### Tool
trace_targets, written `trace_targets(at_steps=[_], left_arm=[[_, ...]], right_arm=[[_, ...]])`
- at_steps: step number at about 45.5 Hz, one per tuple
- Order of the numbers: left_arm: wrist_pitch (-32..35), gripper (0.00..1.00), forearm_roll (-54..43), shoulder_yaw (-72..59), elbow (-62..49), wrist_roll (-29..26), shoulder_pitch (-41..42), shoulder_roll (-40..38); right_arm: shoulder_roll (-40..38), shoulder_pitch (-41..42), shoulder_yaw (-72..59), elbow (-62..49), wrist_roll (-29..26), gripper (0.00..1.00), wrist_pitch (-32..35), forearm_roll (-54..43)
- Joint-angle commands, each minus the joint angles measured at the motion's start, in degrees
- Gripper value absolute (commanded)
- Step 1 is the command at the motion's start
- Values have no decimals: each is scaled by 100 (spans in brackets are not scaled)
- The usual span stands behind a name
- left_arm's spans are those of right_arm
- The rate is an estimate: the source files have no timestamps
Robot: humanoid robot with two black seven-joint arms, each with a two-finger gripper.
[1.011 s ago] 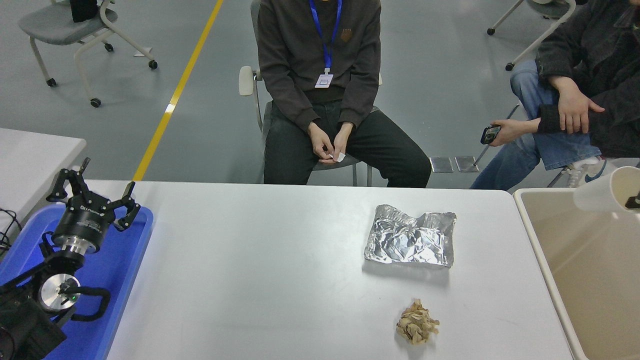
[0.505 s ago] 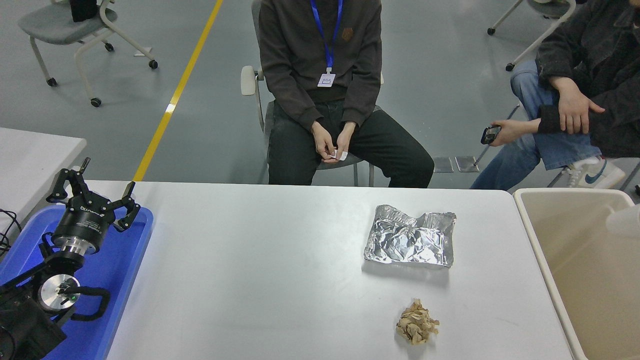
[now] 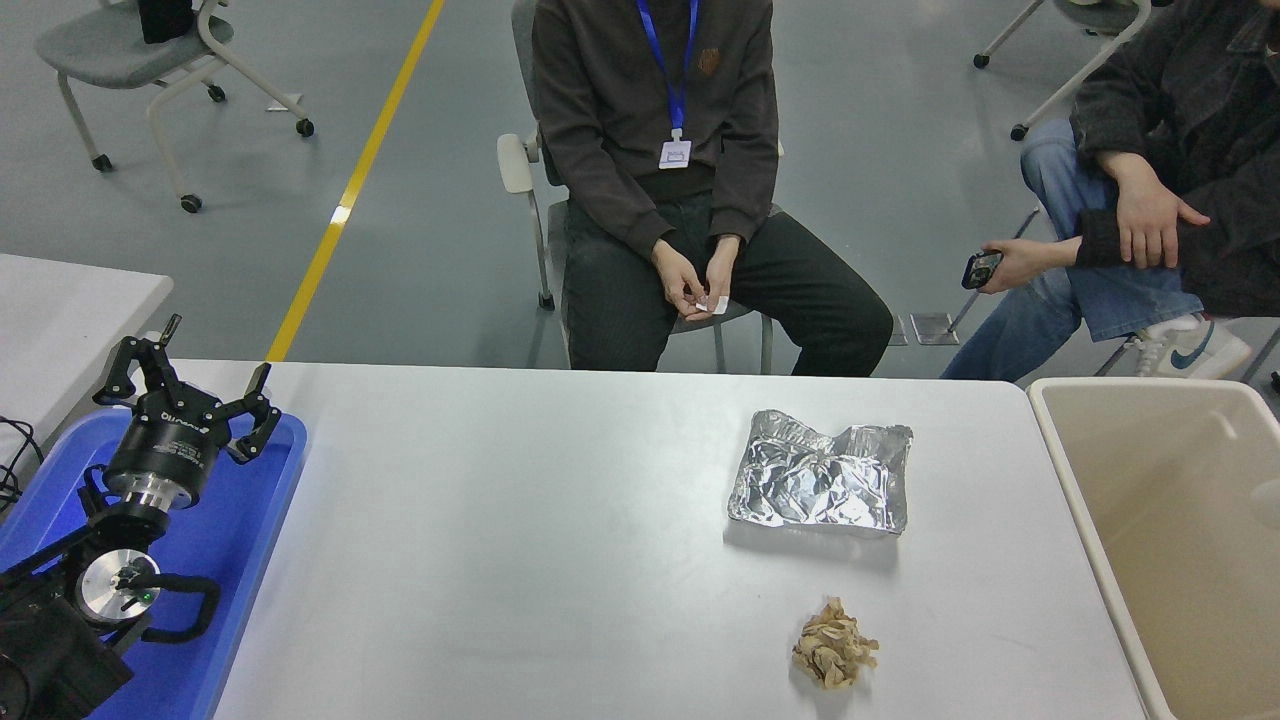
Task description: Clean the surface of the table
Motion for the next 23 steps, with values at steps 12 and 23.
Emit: trace_targets(at_steps=[12, 23], left_arm=[[0, 100, 0, 0, 3, -2, 0, 0], [0, 100, 0, 0, 3, -2, 0, 0]], right_arm=[[783, -473, -8, -205, -47, 0, -1099, 200], [871, -473, 10, -205, -144, 0, -1380, 279]])
